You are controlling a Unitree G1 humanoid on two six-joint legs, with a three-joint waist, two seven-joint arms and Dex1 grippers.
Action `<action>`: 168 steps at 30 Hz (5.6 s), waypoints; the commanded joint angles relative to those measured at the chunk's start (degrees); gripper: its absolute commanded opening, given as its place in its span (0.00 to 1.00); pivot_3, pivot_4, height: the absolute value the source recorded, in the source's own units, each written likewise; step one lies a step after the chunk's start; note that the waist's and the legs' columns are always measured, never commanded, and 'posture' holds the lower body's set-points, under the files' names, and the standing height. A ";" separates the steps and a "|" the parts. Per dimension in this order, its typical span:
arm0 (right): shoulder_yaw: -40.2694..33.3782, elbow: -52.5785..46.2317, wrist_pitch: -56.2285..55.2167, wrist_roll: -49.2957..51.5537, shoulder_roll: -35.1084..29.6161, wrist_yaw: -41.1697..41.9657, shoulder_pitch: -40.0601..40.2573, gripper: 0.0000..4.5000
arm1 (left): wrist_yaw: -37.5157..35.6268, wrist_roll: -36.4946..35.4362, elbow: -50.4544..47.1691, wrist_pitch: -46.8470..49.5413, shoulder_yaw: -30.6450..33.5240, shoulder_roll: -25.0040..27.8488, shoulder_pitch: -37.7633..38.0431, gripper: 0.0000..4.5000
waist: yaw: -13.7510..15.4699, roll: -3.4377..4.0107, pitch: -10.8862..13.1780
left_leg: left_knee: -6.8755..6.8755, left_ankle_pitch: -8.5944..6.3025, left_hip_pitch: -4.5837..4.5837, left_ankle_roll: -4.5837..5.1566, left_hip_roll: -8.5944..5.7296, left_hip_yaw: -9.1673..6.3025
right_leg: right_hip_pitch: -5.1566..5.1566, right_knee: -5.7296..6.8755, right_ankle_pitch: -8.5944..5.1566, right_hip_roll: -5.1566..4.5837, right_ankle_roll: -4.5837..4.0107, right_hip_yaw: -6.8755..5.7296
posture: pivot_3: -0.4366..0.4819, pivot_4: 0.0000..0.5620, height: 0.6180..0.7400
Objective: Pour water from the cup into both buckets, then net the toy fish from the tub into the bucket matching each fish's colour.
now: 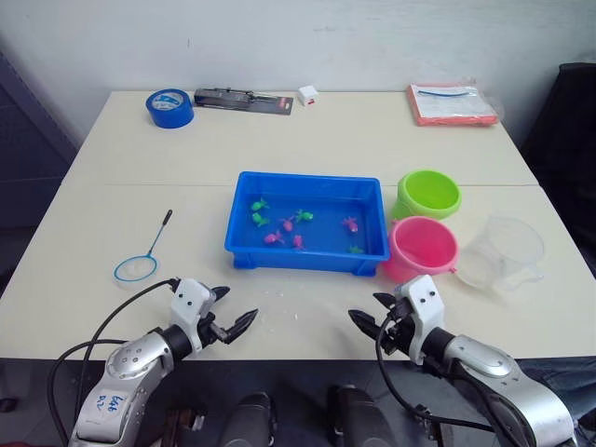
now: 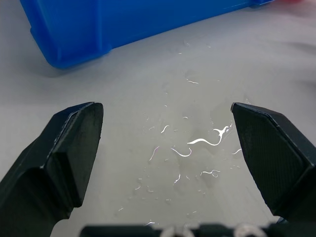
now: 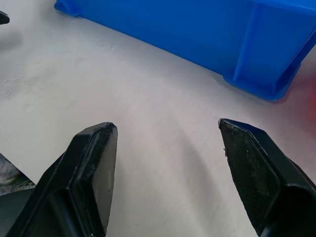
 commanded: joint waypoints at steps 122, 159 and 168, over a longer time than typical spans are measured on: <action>-30.64 17.14 -11.26 -9.79 -4.14 -20.79 -18.28 0.15 | -39.00 -1.42 31.15 -4.30 -10.72 1.70 -56.02 1.00 | -1.43 0.11 -0.06 | 0.15 -0.07 0.39 0.15 -0.14 0.47 | -0.08 0.88 -0.12 0.10 0.20 0.13 | 0.48 0.27 0.98; -12.91 15.77 -25.30 -38.37 -21.90 -6.81 -20.08 0.15 | -39.60 2.26 35.54 -10.00 -11.01 2.49 -56.01 1.00 | -1.10 0.12 -0.05 | 0.27 -0.07 0.31 0.14 -0.16 0.57 | -0.06 0.64 -0.17 0.10 0.28 0.03 | 0.48 0.27 0.98; -12.62 17.48 -27.52 -40.54 -21.45 -6.65 -20.45 0.15 | -39.76 2.39 35.33 -10.06 -11.04 2.67 -55.78 1.00 | -1.10 0.12 -0.05 | 0.29 -0.07 0.31 0.14 -0.16 0.58 | -0.06 0.64 -0.17 0.10 0.28 0.03 | 0.48 0.27 0.98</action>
